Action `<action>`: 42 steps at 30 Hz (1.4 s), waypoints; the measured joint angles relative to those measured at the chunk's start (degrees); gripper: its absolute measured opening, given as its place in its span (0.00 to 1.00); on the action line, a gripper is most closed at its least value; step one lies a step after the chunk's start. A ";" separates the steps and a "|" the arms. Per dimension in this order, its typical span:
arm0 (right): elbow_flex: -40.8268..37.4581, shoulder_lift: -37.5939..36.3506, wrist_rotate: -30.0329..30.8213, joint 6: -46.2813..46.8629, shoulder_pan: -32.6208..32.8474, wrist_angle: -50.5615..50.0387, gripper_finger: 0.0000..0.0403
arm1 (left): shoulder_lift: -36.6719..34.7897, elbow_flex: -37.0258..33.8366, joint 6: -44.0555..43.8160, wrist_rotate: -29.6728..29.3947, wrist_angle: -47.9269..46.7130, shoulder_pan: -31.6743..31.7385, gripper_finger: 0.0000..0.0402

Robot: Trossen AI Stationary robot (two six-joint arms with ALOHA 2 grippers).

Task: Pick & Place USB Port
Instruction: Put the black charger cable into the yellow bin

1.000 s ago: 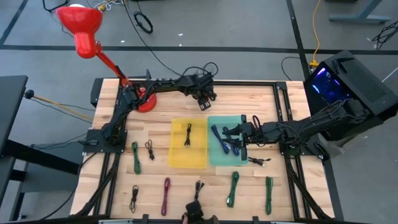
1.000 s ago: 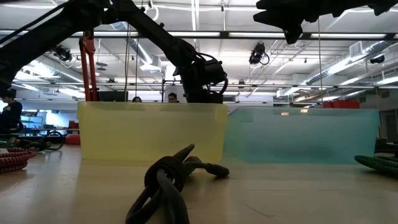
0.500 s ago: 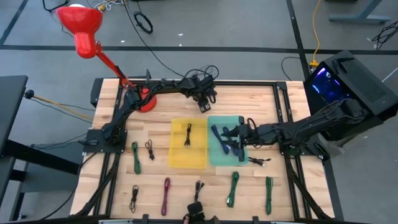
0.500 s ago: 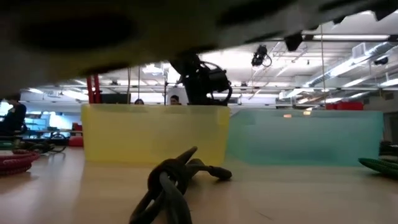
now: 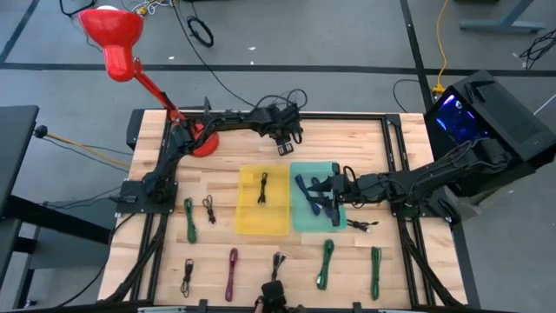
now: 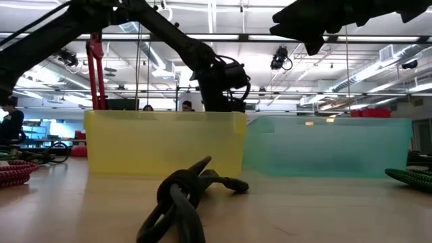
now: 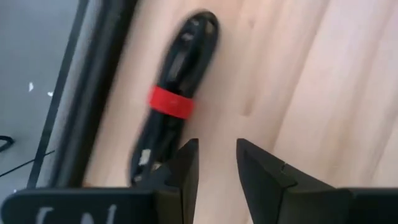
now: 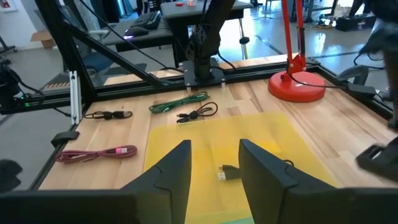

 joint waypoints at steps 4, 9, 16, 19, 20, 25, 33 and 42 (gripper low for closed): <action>0.00 0.00 0.00 0.10 0.00 0.02 0.34 | -1.70 0.11 0.05 -0.16 -0.12 1.33 0.28; 0.00 0.00 -0.13 1.33 0.00 0.02 0.34 | -1.20 0.09 -2.17 3.16 0.46 4.34 0.28; 0.00 0.00 0.00 0.87 0.00 0.02 0.34 | -1.00 0.09 -3.27 7.21 0.08 5.94 0.28; 0.00 0.00 0.02 0.45 0.00 0.64 0.34 | -1.00 0.08 -3.02 7.43 0.04 5.46 0.28; 0.00 0.00 0.01 0.39 0.00 1.05 0.34 | -0.99 0.09 -3.01 7.55 0.03 5.37 0.28; 0.00 0.00 -0.01 0.36 0.00 1.69 0.34 | 0.28 -0.02 -2.91 6.44 -0.78 5.34 0.28; 0.00 0.00 0.00 0.07 0.00 1.74 0.34 | 0.16 0.07 -4.45 9.38 -1.95 6.67 0.28; 0.00 0.00 -0.07 -0.15 0.00 1.60 0.34 | 1.28 0.07 -3.27 14.43 -4.32 8.61 0.28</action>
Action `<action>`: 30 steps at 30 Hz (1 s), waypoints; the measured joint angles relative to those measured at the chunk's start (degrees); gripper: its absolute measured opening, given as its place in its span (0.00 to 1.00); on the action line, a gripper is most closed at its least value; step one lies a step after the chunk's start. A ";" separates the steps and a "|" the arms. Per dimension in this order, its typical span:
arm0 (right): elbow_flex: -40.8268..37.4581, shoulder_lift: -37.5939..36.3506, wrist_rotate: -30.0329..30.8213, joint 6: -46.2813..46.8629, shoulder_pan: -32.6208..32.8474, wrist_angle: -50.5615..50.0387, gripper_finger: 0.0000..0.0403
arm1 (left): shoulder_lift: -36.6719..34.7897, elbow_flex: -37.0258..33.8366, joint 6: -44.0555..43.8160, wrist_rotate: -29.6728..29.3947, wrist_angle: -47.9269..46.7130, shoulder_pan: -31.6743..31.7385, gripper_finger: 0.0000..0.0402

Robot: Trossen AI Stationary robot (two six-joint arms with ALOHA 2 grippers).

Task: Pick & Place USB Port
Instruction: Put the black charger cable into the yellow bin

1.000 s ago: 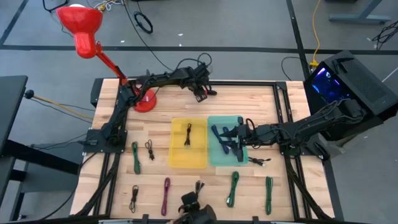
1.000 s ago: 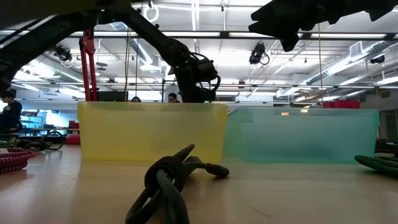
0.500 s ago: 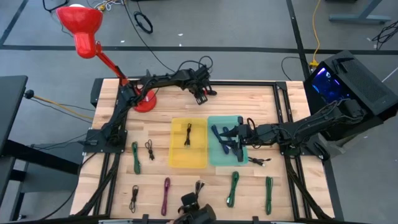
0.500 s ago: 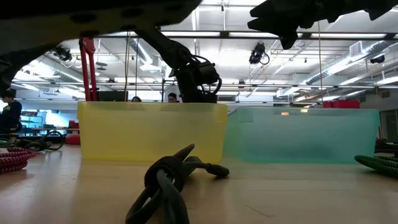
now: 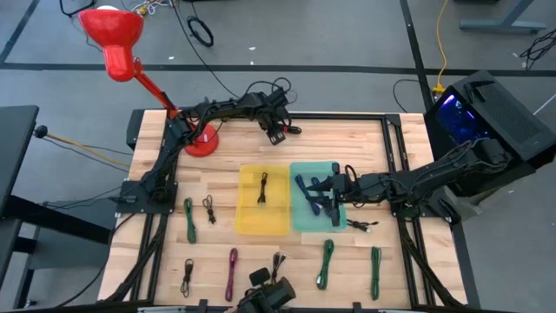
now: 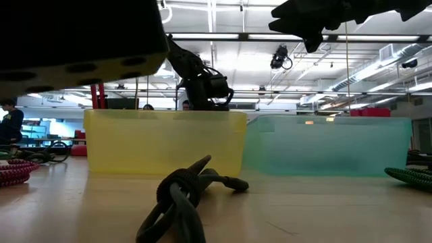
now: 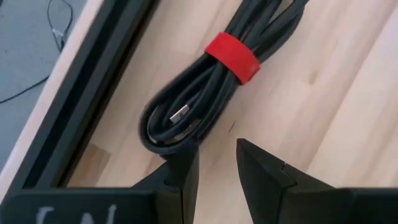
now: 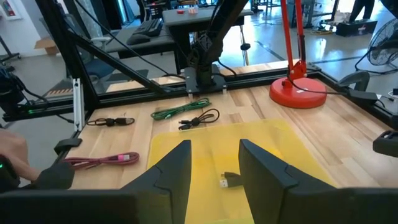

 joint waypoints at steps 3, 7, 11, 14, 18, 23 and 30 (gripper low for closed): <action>0.00 0.00 0.01 -0.02 0.00 -0.02 0.34 | 0.01 0.00 0.51 1.22 0.46 0.00 0.27; 0.00 0.00 0.04 0.00 0.00 0.08 0.34 | 0.01 0.00 0.82 2.96 -0.47 0.56 0.13; 0.00 0.00 0.00 0.42 0.02 0.08 0.34 | 0.54 0.02 0.00 3.03 -0.97 1.01 0.02; 0.00 0.00 0.04 0.24 0.00 0.17 0.34 | 0.71 -0.07 -0.65 3.92 -3.12 1.27 0.01; 0.00 0.00 0.09 -0.02 0.02 0.01 0.34 | 0.46 -0.04 -0.45 4.67 -3.15 0.92 0.01; 0.00 0.00 1.51 -0.21 0.00 0.42 0.34 | -1.58 0.09 0.27 0.85 -1.44 -0.03 0.05; 0.00 0.00 1.53 0.44 0.02 -0.26 0.34 | -1.84 0.72 -0.13 -4.36 4.63 -0.18 0.08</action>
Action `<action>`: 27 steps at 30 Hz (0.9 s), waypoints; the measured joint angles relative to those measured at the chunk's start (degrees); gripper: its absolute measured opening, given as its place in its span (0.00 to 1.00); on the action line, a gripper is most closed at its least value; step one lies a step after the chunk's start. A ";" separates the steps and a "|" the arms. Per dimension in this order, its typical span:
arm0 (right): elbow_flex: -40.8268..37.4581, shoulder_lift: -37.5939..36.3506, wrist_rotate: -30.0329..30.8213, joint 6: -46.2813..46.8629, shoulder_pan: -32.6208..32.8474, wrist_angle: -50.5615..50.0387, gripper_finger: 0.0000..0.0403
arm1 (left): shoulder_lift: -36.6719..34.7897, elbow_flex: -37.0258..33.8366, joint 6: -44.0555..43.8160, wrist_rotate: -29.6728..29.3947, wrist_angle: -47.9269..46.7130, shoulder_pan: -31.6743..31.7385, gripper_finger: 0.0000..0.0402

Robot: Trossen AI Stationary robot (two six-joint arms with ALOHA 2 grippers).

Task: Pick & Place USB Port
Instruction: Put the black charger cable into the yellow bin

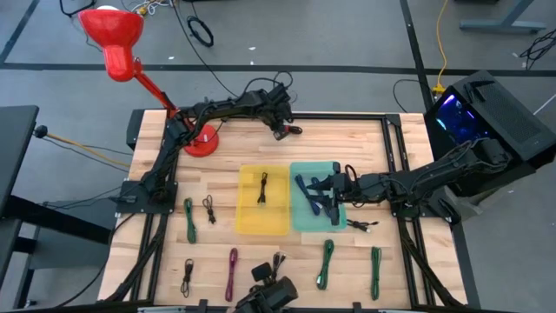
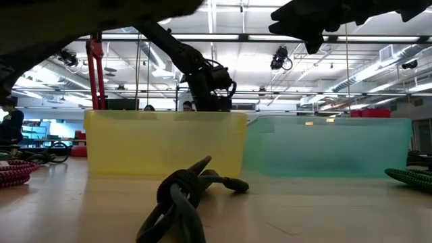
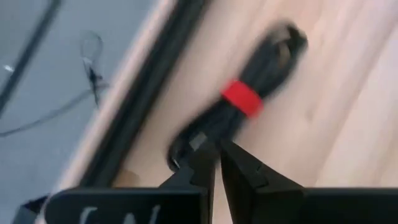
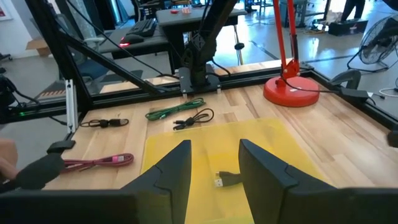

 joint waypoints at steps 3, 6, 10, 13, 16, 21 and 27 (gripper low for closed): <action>0.00 0.00 0.00 0.03 -0.01 -0.11 0.34 | 0.00 -0.02 -0.69 1.92 3.78 0.01 0.07; 0.00 0.00 0.02 0.06 -0.02 0.01 0.34 | 0.09 0.00 -1.06 -2.17 5.37 -0.01 0.06; 0.00 0.00 0.00 0.06 -0.02 -0.11 0.34 | 0.83 -0.18 -2.09 -3.24 3.57 0.56 0.05; 0.00 0.00 0.02 -0.02 0.00 0.19 0.34 | 0.79 -0.24 -4.15 -2.83 3.01 1.40 0.05; 0.00 0.00 0.02 -0.03 0.00 0.28 0.34 | 1.11 -0.39 -7.23 0.96 -0.75 2.83 0.05; 0.00 0.00 -0.02 1.04 -0.02 0.20 0.34 | 3.80 -0.22 -8.70 8.35 -3.46 4.59 0.05; 0.00 0.00 0.02 0.95 -0.02 -0.26 0.34 | 3.96 -0.20 -7.84 9.36 -4.20 4.88 0.03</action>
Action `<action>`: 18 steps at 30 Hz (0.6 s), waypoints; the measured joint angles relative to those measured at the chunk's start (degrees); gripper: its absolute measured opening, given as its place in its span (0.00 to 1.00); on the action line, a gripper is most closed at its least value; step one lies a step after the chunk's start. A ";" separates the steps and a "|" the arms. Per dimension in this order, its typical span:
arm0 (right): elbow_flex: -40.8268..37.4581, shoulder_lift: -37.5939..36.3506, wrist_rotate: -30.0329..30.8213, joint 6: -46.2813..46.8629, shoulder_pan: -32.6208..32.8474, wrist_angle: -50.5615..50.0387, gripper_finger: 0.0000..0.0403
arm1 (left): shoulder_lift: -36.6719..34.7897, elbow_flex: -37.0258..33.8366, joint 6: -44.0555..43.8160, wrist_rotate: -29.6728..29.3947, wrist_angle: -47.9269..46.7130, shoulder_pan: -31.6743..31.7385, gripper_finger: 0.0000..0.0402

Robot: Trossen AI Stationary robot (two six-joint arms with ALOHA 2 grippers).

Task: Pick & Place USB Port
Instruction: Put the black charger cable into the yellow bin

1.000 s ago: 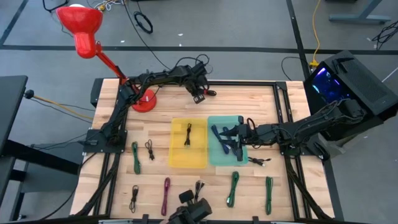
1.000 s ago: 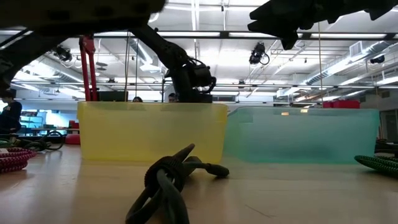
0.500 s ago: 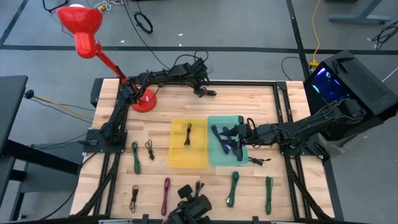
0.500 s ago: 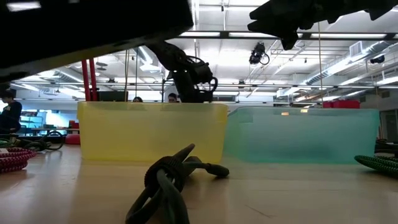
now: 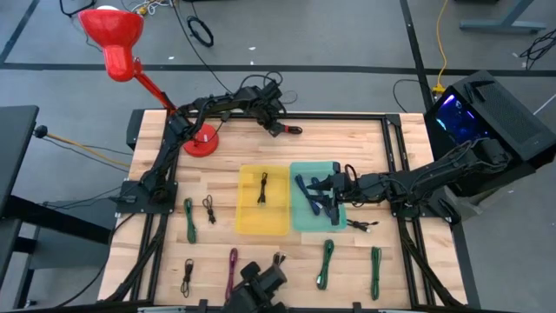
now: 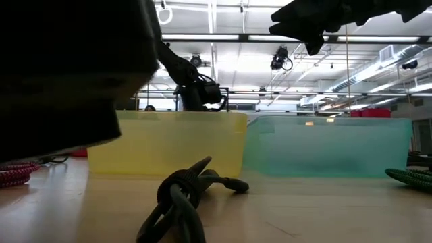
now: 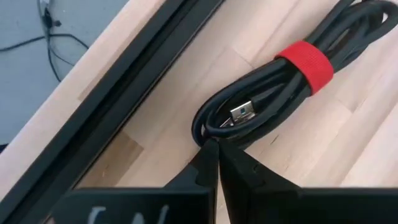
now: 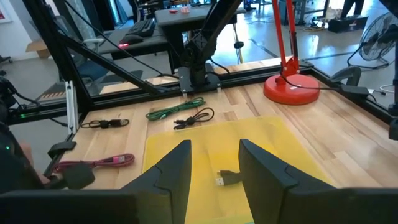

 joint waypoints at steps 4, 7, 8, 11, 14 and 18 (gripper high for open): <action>0.00 0.00 0.00 -0.13 0.02 0.02 0.34 | 0.16 -0.04 0.63 -0.39 -5.09 -0.27 0.02; 0.00 -0.02 -0.02 -0.13 0.02 0.19 0.34 | 0.23 -0.01 -0.55 0.27 -8.65 -0.21 0.02; 0.00 -0.02 0.02 -0.13 0.00 0.14 0.34 | 0.24 0.00 -0.75 0.19 -9.81 -0.23 0.02; 0.00 -0.02 -0.03 -0.14 0.02 0.17 0.34 | -0.06 -0.07 -0.66 0.48 -11.93 -0.42 0.02; 0.00 -0.02 -0.02 -0.15 0.02 0.00 0.34 | -0.87 -0.29 2.01 0.67 -13.04 -1.01 0.02; 0.00 -0.02 0.00 -0.15 0.02 -0.11 0.34 | -2.78 -0.51 3.92 0.86 -8.60 -1.99 0.02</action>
